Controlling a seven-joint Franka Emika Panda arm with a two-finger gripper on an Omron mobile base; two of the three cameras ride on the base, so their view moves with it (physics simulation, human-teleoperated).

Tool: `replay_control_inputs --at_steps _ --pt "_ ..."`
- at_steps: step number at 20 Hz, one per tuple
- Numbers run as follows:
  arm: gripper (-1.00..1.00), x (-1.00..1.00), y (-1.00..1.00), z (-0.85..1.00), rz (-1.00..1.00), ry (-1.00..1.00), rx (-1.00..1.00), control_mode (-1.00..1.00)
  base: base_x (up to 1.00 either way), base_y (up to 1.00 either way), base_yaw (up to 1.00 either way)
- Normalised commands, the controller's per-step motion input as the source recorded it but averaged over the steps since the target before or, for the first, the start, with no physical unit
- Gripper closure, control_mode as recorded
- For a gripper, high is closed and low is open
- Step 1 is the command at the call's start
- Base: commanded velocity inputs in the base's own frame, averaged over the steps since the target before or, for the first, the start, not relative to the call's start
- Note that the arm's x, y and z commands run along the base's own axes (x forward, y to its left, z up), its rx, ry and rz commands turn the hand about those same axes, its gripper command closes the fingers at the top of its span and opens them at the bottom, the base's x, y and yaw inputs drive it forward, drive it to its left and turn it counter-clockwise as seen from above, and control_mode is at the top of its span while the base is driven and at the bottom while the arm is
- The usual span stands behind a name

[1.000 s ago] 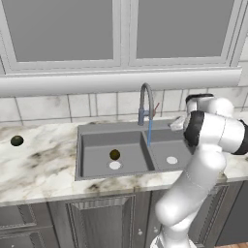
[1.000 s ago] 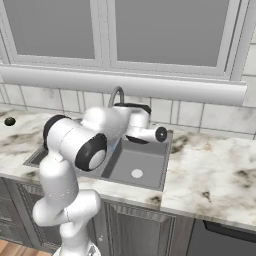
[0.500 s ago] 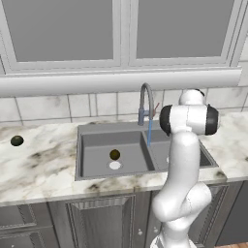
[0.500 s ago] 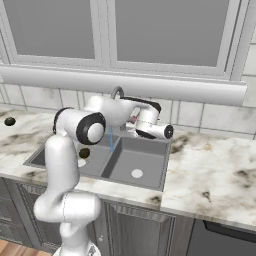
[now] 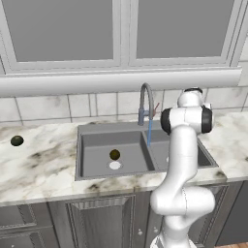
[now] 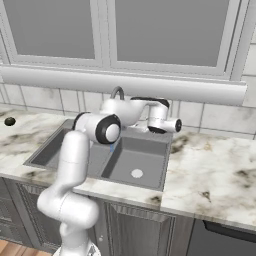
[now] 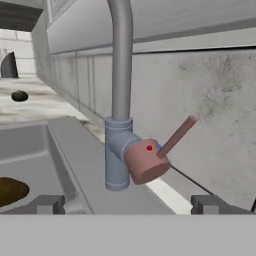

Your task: Turn on the sink faucet. Then move the avocado from the counter to the sink. Turn off the sink. Move the vegetable from the sink to the pot next to the stove. Finally move the pot to the rear left burner.

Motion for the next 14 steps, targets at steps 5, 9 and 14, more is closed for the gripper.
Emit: replay_control_inputs --at_steps 5,9,14 --pt "-1.00 0.28 0.09 -0.03 0.05 0.00 0.00 -1.00 0.00 0.00 0.00" --pt "-1.00 0.19 0.18 -0.02 0.01 0.00 0.00 -1.00 0.00 0.00 0.00" --pt "-1.00 0.13 0.19 0.00 0.00 0.00 0.00 -1.00 0.00 0.00 0.00"
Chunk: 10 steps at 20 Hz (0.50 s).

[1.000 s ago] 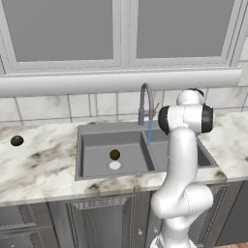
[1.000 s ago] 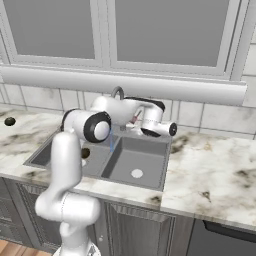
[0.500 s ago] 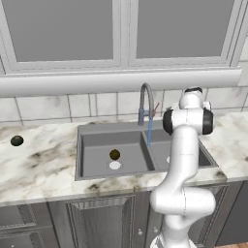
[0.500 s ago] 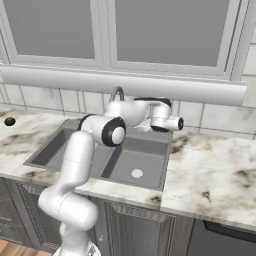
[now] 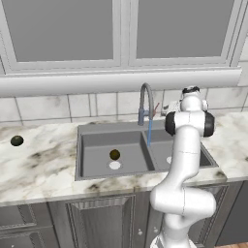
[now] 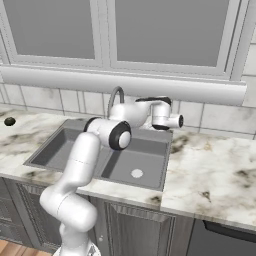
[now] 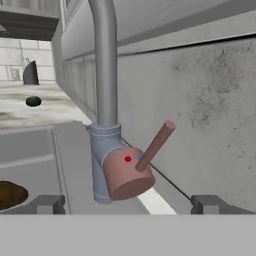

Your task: Turn on the sink faucet. Then move the avocado from the counter to the sink. Turn off the sink. Move the vegetable from the sink to the pot next to the stove. Finally move the pot to the rear left burner.

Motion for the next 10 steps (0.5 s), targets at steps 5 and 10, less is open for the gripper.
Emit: replay_control_inputs --at_steps 5,10 --pt "-1.00 0.05 0.04 0.00 0.03 0.00 0.00 -1.00 0.00 0.00 0.00" --pt "-1.00 0.09 0.00 0.00 0.06 0.00 0.00 -1.00 0.00 0.00 0.00"
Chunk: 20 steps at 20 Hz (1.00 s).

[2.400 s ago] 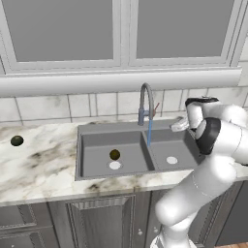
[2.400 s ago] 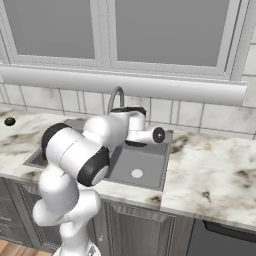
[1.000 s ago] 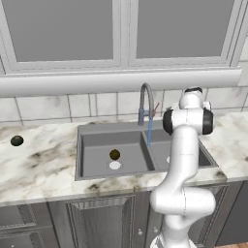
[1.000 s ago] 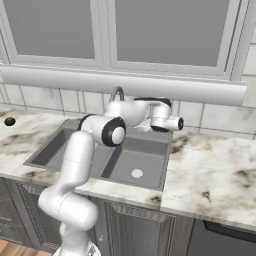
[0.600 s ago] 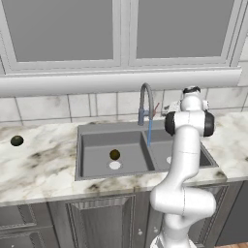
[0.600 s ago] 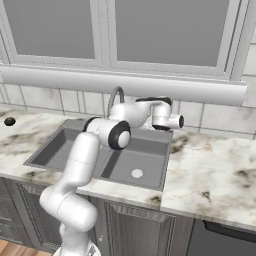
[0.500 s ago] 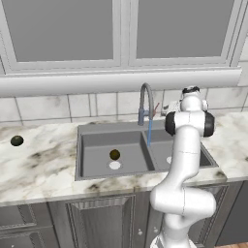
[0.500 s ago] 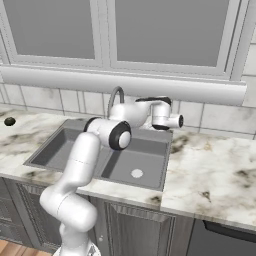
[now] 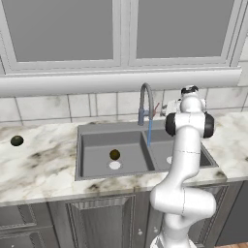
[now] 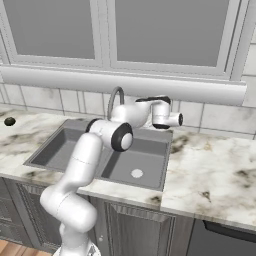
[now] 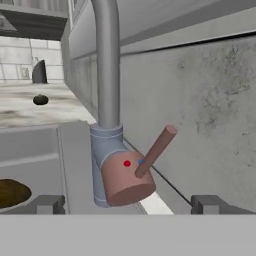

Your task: Turn on the sink faucet. Then move the avocado from the counter to the sink. Turn off the sink. Move the vegetable from the sink to the pot next to the stove. Finally move the pot to the rear left burner.

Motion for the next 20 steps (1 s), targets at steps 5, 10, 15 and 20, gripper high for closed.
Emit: replay_control_inputs --at_steps 5,10,15,20 --pt "-1.00 0.13 0.00 0.00 0.08 0.00 0.00 -1.00 0.00 0.00 0.00" --pt "-1.00 0.20 0.00 0.00 0.09 0.00 0.00 -1.00 0.00 0.00 0.00" --pt "-1.00 0.21 0.00 0.00 0.10 0.00 0.01 -1.00 0.00 0.00 0.00" --pt "-1.00 0.21 0.00 0.00 0.10 0.00 0.00 -1.00 0.00 0.00 0.00"
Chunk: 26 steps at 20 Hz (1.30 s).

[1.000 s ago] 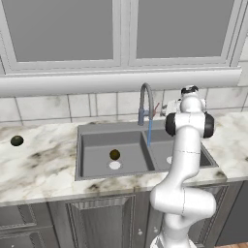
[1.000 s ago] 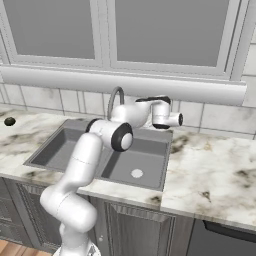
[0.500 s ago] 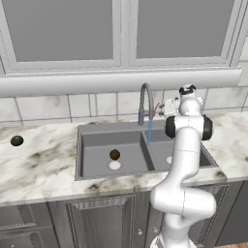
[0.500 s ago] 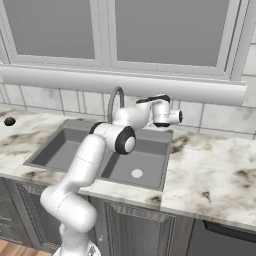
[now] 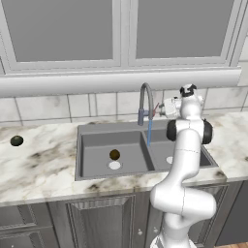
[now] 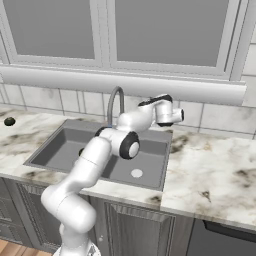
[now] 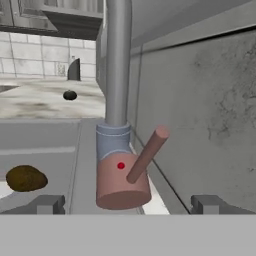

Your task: Turn on the sink faucet. Then move the avocado from the counter to the sink. Turn off the sink. Move the vegetable from the sink to the pot next to the stove. Finally move the pot to the rear left burner.

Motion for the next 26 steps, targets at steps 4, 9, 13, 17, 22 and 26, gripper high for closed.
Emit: replay_control_inputs --at_steps 4,9,13,17,22,26 --pt "-1.00 0.16 0.03 0.00 0.10 0.00 0.01 -1.00 0.00 0.00 0.00" --pt "-1.00 0.01 0.20 0.00 0.08 0.00 0.00 -1.00 0.00 0.00 0.00" --pt "-1.00 0.00 0.33 0.03 0.04 0.00 0.00 -1.00 0.00 0.00 0.00" --pt "-1.00 0.00 0.38 0.04 0.02 0.00 0.00 -1.00 0.00 0.00 0.00" --pt "-1.00 0.00 0.43 0.03 0.00 0.01 0.00 -1.00 0.00 0.00 0.00" --pt "-1.00 0.00 0.45 0.05 0.00 0.02 0.00 -1.00 0.00 0.00 0.00"
